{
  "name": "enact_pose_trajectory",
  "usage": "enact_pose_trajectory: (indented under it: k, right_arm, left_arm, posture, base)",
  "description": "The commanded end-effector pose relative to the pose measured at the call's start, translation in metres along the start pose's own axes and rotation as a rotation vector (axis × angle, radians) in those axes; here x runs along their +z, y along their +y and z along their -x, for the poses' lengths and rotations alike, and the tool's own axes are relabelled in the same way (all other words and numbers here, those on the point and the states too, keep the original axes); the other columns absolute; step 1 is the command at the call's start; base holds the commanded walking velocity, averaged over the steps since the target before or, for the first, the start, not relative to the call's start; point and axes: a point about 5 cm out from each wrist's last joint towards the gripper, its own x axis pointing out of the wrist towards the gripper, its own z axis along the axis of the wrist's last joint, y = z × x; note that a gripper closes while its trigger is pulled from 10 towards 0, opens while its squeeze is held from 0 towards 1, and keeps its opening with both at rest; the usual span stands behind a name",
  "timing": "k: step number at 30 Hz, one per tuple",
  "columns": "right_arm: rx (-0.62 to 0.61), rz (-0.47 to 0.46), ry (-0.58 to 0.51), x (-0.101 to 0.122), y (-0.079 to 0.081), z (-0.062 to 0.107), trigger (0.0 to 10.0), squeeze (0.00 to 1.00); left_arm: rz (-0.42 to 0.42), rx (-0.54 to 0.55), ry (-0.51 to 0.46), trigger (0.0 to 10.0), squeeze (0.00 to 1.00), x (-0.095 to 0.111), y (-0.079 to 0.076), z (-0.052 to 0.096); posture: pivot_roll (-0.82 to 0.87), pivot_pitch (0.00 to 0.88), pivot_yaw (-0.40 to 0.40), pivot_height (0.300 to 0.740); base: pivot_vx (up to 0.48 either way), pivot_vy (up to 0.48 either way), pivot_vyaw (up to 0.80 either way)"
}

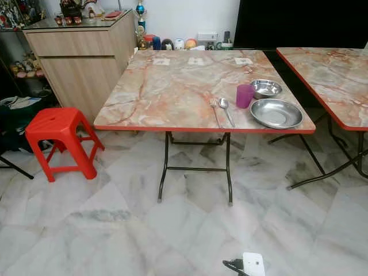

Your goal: Setting the table

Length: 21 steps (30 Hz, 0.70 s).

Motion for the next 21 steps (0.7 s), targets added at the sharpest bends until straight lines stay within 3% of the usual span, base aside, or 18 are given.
enact_pose_trajectory:
  k: [1, 9, 21]
  right_arm:
    - [0.092, -0.088, 0.018, 0.015, 0.013, -0.004, 10.0, 0.0]
    - [0.091, -0.107, 0.015, 0.017, 0.015, -0.004, 10.0, 0.0]
    - [0.088, -0.107, 0.014, 0.017, 0.014, -0.004, 10.0, 0.0]
  left_arm:
    - [0.188, -0.097, -0.084, 10.0, 0.0, 0.039, 0.004, -0.007]
    - [0.167, -0.095, -0.124, 10.0, 0.0, 0.05, 0.005, -0.008]
    - [0.155, -0.117, -0.119, 10.0, 0.0, 0.048, -0.002, -0.008]
  posture:
    - [0.0, 0.018, -0.006, 0.74]
    - [0.01, 0.0, 0.001, 0.74]
    - [0.01, 0.0, -0.003, 0.74]
  base:
    - [0.0, 0.0, 0.0]
    - [0.0, 0.0, 0.0]
    - [0.0, 0.0, 0.0]
